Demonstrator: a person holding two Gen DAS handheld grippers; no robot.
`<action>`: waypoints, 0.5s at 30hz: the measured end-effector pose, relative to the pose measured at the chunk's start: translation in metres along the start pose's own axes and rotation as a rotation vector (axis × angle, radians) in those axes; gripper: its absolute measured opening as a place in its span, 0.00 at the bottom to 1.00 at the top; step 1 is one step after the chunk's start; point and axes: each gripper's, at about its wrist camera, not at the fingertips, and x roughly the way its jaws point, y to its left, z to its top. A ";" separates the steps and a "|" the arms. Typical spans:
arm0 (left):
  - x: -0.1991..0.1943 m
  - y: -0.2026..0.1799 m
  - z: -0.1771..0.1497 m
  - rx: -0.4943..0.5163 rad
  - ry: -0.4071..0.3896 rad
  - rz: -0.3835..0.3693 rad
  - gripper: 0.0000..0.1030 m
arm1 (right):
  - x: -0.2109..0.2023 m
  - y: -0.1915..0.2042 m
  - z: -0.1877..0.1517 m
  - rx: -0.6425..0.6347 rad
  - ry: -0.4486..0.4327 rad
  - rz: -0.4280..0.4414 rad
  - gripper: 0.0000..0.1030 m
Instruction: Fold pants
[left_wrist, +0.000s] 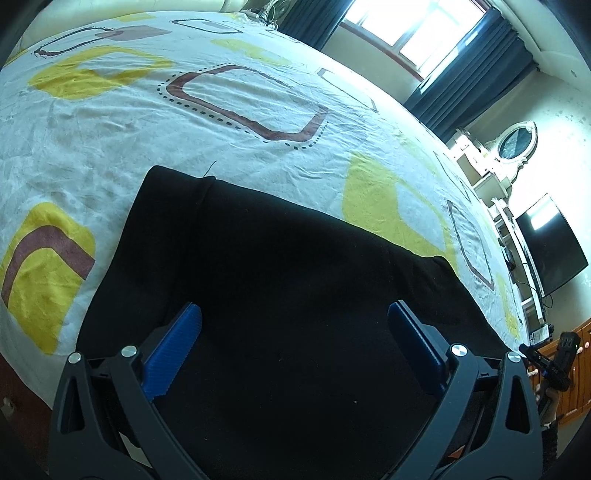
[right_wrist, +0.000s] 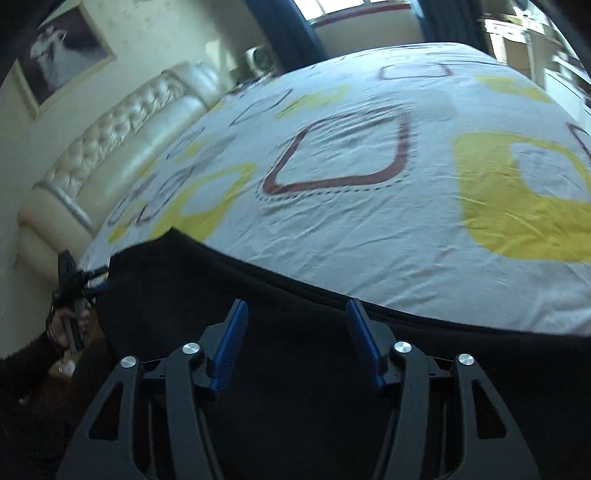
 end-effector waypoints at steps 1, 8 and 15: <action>0.000 0.000 0.000 0.005 0.000 0.000 0.98 | 0.013 0.009 0.004 -0.032 0.035 0.006 0.42; -0.002 0.003 0.001 -0.004 0.003 -0.024 0.98 | 0.065 0.045 0.017 -0.224 0.235 -0.007 0.25; -0.002 0.004 0.000 0.002 0.000 -0.024 0.98 | 0.080 0.048 0.022 -0.270 0.339 -0.072 0.11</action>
